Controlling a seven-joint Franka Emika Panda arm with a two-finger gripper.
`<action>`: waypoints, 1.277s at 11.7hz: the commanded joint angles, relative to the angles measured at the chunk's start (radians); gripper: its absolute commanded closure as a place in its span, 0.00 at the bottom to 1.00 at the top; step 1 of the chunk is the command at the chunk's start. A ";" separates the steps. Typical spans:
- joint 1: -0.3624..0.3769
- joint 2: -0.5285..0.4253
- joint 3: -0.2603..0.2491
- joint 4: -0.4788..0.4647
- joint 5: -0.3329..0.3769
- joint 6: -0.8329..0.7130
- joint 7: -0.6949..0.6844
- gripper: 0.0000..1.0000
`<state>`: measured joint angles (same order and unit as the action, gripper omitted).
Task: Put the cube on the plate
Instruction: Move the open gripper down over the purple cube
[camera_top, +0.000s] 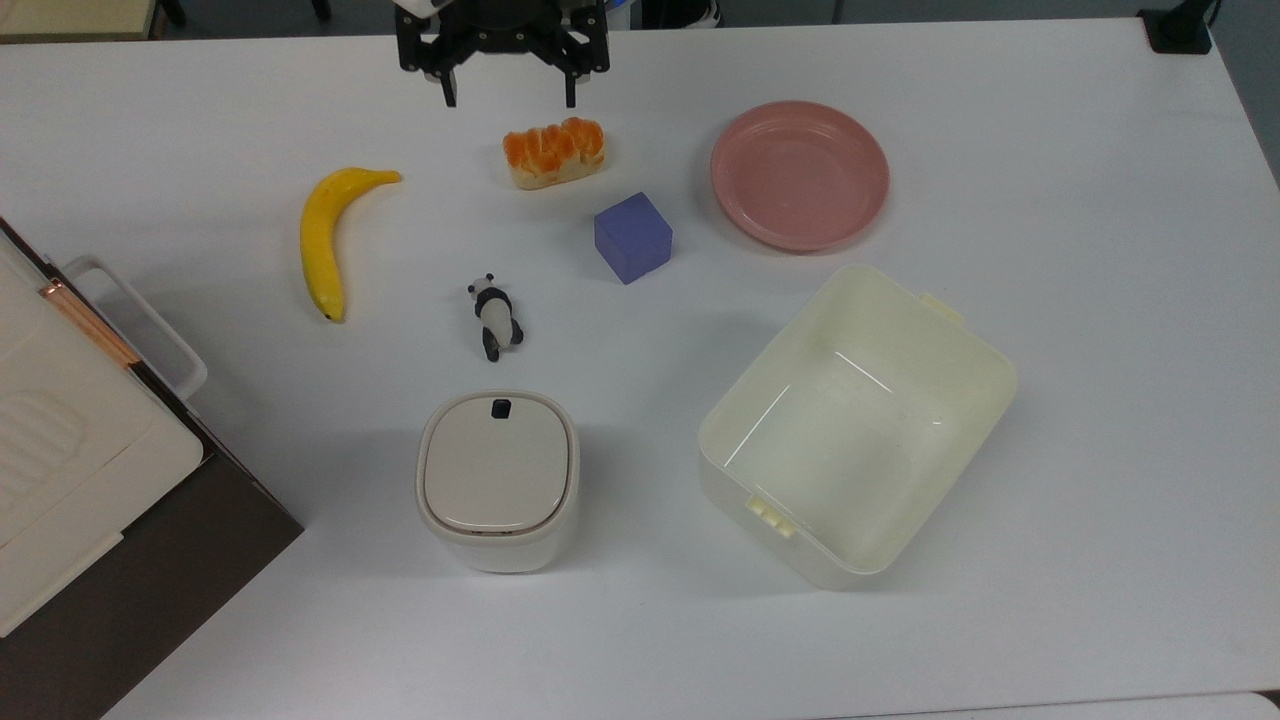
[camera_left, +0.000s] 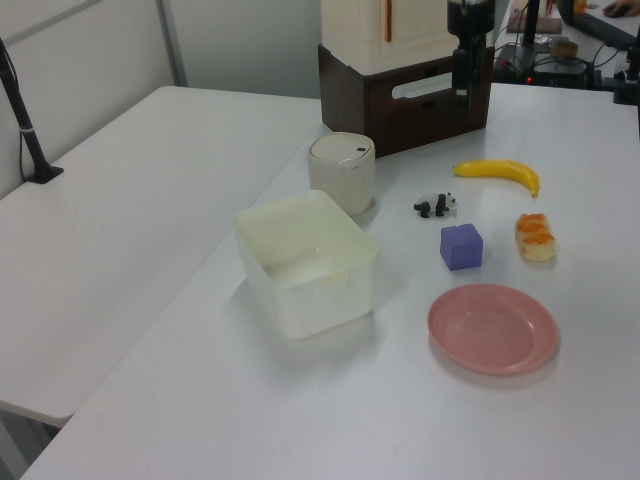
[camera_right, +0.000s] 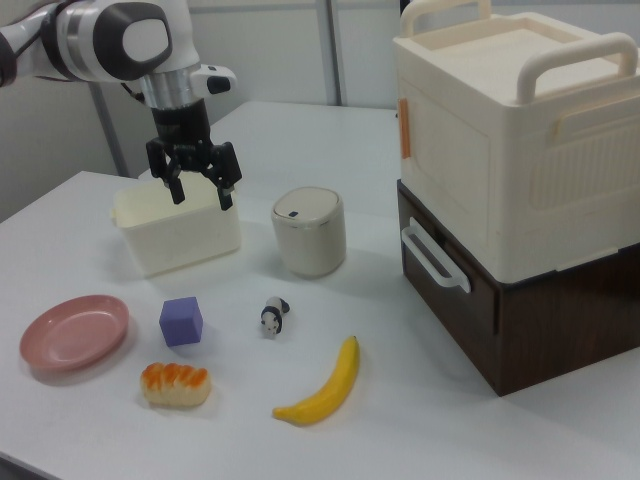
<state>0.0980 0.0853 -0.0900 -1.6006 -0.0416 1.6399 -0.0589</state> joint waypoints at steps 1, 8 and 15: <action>0.038 0.007 -0.001 -0.028 0.019 0.009 -0.084 0.00; 0.169 0.004 0.027 -0.307 0.017 0.156 -0.027 0.00; 0.172 0.103 0.027 -0.384 -0.013 0.328 -0.050 0.00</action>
<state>0.2703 0.1613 -0.0546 -1.9725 -0.0405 1.9077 -0.0940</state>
